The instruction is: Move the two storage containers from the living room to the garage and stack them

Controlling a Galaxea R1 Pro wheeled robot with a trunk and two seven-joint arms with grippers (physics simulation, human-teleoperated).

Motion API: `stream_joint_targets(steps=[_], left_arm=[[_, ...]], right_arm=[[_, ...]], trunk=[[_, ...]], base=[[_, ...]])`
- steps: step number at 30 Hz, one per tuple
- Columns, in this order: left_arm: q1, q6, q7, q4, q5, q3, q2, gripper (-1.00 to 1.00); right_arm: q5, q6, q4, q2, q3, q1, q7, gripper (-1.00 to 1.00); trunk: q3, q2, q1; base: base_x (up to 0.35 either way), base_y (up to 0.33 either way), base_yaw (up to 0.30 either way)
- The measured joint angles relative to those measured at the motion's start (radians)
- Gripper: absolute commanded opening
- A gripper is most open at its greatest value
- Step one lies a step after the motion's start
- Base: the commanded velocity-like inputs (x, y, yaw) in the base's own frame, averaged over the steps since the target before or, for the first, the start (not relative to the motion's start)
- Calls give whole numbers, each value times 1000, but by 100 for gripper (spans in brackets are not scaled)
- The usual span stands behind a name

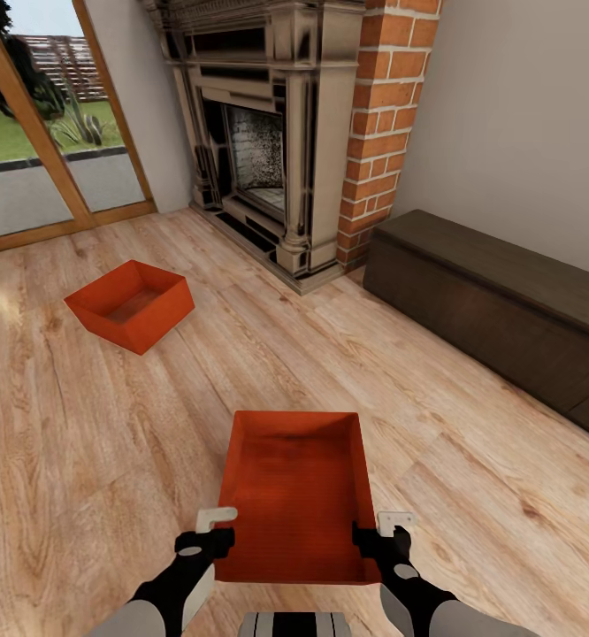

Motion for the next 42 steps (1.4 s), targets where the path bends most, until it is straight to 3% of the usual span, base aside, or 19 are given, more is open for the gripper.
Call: stream_joint_targets(steps=[25, 26, 27, 30, 31, 42], left_arm=[[1, 0, -2, 2, -3, -8, -7, 100], [1, 0, -2, 1, -3, -8, -7, 100], [1, 0, -2, 1, -3, -8, -7, -100], [1, -3, -2, 1, 0, -8, -6, -100], [1, -6, -7, 1, 7, -15, -6, -100], [1, -11, 3, -16, 14, -11, -8, -100]], right_arm=[[1, -2, 0, 0, 0, 0, 1, 100], [1, -2, 0, 0, 0, 0, 1, -100], [1, -2, 0, 0, 0, 0, 1, -100], [1, -2, -1, 0, 0, 0, 1, -100], [12, 2, -1, 0, 23, 0, 6, -100], [17, 3, -1, 0, 28, 0, 6, -100]], trunk=[[0, 0, 0], [0, 0, 0], [0, 0, 0], [0, 0, 0], [0, 0, 0], [0, 0, 0]], base=[[0, 0, 0], [0, 0, 0], [0, 0, 0], [0, 0, 0], [0, 0, 0], [0, 0, 0]])
